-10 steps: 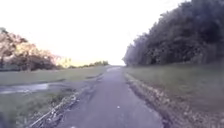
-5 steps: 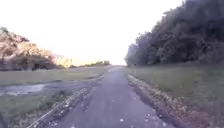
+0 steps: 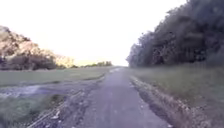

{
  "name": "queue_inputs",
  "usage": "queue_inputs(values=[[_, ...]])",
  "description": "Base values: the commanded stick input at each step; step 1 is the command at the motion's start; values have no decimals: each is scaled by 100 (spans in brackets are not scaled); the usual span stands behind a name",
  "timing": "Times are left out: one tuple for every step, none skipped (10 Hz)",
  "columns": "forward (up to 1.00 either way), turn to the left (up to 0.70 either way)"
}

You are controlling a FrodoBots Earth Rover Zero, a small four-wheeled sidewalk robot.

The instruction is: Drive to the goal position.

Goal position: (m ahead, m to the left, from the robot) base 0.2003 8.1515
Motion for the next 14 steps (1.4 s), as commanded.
queue_inputs(values=[[70, 0], [70, 0], [70, 0], [70, 0], [70, 0], [70, 0], [70, -13], [70, -33], [70, -8], [70, 0], [70, 0], [70, 0], [70, 0], [70, 0]])
